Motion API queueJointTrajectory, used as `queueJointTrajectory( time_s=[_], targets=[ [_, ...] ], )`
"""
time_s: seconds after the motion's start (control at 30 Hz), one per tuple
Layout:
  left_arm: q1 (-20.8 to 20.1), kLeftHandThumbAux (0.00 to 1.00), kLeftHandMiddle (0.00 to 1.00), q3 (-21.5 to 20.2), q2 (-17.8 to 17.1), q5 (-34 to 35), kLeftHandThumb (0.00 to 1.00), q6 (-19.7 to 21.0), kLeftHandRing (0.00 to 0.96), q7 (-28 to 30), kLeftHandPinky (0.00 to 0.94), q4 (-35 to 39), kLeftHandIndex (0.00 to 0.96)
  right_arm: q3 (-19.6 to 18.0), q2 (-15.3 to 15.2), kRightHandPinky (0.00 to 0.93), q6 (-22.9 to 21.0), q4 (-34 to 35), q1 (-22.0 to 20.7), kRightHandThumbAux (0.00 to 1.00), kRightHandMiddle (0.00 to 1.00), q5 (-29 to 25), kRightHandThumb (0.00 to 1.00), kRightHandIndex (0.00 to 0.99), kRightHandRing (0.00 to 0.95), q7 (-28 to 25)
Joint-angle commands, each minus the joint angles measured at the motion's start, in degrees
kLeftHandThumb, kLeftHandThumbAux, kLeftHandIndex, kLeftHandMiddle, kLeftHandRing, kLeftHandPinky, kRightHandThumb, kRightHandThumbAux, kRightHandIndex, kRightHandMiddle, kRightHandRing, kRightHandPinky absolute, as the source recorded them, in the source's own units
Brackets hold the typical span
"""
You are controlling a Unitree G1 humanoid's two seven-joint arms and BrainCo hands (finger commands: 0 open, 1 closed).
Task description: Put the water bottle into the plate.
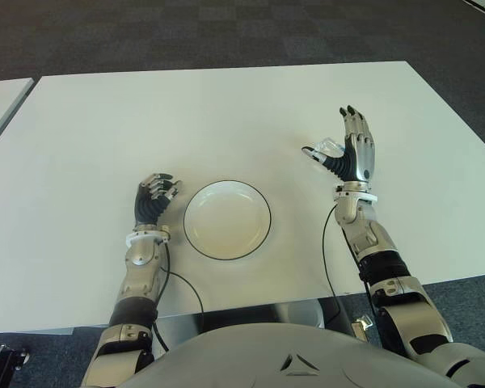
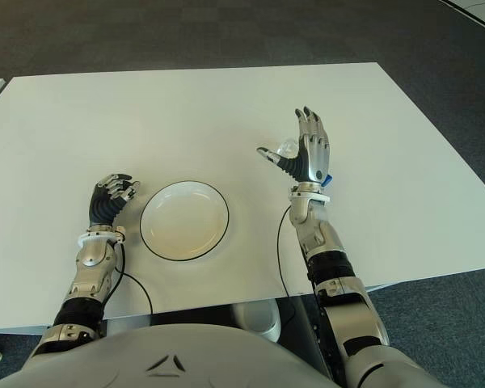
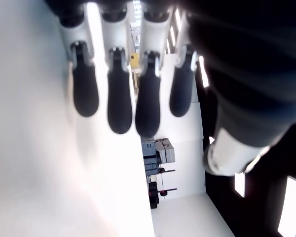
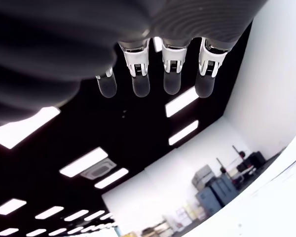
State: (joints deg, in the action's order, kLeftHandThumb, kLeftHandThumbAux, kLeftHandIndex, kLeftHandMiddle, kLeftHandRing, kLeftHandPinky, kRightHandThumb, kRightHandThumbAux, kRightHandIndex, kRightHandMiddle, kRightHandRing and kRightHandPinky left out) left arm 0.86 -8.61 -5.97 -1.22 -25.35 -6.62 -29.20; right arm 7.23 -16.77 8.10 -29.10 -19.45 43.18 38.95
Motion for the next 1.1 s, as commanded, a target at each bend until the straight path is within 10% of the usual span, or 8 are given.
queueJointTrajectory(
  time_s=[0.03, 0.53, 1.1],
  targets=[
    [0.3, 0.717, 0.558, -0.1, -0.1, -0.8, 0.699, 0.7, 0.540, -0.9, 0.518, -0.5, 0.432, 0.5, 0.0, 0.000, -5.7, -3.8, -2.5, 0.282, 0.000, 0.1, 0.648, 0.000, 0.000, -0.6],
    [0.1, 0.716, 0.565, -0.8, 0.2, 0.2, 0.701, 0.6, 0.535, -0.7, 0.516, -0.8, 0.432, 3.4, 0.5, 0.000, -21.2, -7.1, -6.3, 0.170, 0.000, -1.0, 0.619, 0.000, 0.000, -10.6],
    [0.0, 0.715, 0.559, -1.3, 0.4, 0.6, 0.701, 0.1, 0.533, -0.4, 0.513, -0.6, 0.432, 7.1, -0.5, 0.000, -16.8, -31.9, -16.6, 0.170, 0.000, -4.2, 0.602, 0.000, 0.000, -14.0]
  ],
)
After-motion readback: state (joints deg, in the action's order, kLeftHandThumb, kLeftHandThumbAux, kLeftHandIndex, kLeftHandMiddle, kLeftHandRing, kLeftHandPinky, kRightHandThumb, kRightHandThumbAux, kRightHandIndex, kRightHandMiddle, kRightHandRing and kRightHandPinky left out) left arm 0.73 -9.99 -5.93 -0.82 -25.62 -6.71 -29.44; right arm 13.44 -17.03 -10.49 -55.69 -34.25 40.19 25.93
